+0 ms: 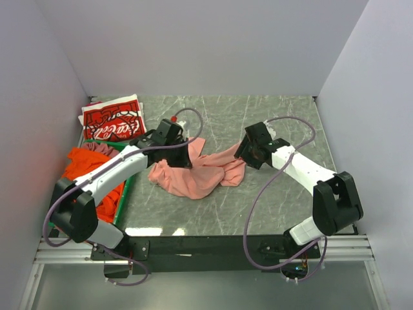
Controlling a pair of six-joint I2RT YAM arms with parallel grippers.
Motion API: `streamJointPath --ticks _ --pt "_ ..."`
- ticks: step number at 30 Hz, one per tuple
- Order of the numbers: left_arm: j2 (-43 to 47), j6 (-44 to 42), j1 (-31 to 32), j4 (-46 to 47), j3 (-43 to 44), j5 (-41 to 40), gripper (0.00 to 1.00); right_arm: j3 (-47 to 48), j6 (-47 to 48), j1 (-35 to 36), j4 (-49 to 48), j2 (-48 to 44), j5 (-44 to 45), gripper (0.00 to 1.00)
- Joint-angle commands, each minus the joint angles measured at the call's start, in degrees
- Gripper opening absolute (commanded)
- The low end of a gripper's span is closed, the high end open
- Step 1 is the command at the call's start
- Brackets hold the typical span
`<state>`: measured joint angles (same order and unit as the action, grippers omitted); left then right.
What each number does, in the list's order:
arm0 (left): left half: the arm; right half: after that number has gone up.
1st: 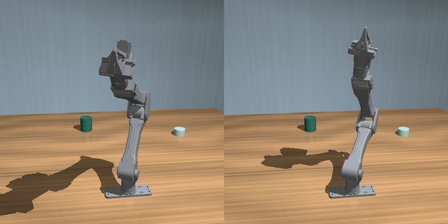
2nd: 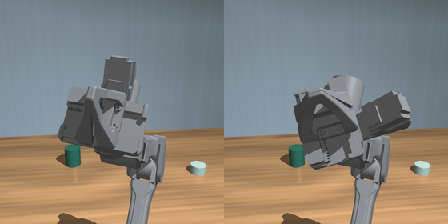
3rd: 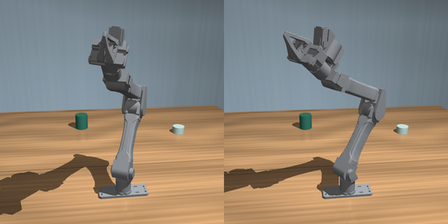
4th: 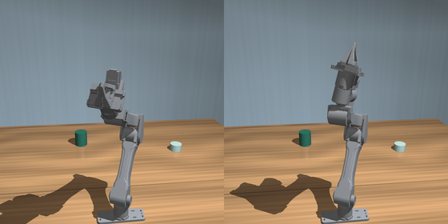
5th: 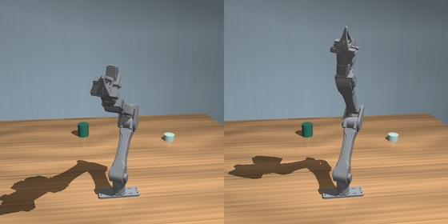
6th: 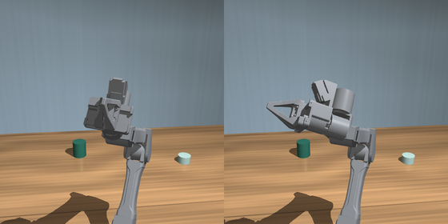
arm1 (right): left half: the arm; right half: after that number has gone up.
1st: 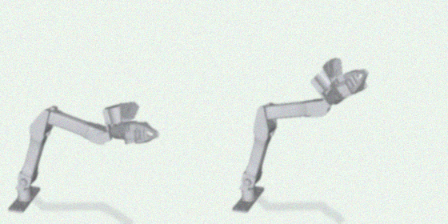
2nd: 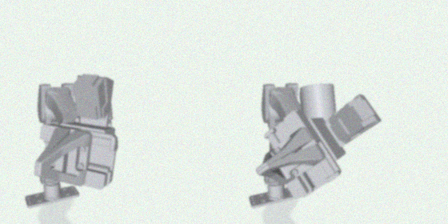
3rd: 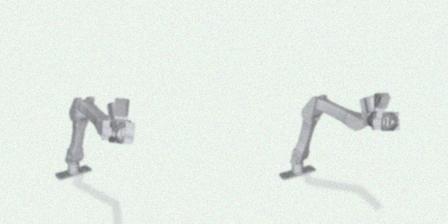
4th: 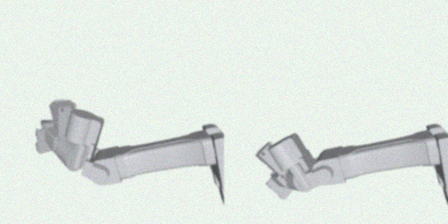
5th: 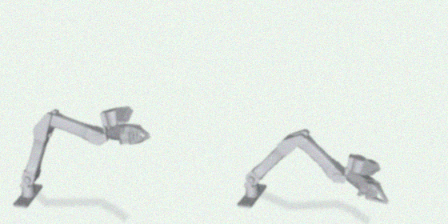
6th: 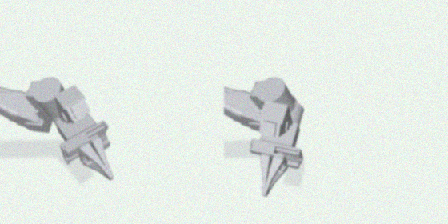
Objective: Fold and stack the t-shirts
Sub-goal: Flatten the tshirt out
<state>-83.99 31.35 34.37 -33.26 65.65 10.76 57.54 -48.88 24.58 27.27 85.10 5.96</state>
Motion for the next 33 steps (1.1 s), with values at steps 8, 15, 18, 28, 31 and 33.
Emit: streamJointPath --ticks 8,15,18,28,31,33 --pt "10.76 2.31 -10.37 -4.27 2.82 -4.0 0.0 7.67 3.18 -2.17 -2.31 8.49 -1.03 0.69" --pt "15.78 -0.24 -17.39 -10.07 3.52 -5.66 0.0 13.56 4.23 -2.34 -3.36 17.97 -1.56 0.69" --pt "18.58 -2.17 -21.17 -12.44 4.31 -7.51 0.0 17.16 4.32 -2.34 -2.75 21.67 -1.74 0.6" --pt "14.49 -5.87 -34.19 -11.41 11.76 -6.73 0.0 24.28 4.76 -9.27 0.5 19.94 -3.58 0.0" --pt "9.39 -4.37 -37.88 -9.29 19.04 -4.44 0.0 30.6 5.73 -14.55 2.61 16.51 -5.43 0.0" --pt "5.17 -3.06 -39.55 -8.14 27.02 -2.87 0.0 37.6 6.86 -17.1 5.42 14.84 -7.0 0.0"
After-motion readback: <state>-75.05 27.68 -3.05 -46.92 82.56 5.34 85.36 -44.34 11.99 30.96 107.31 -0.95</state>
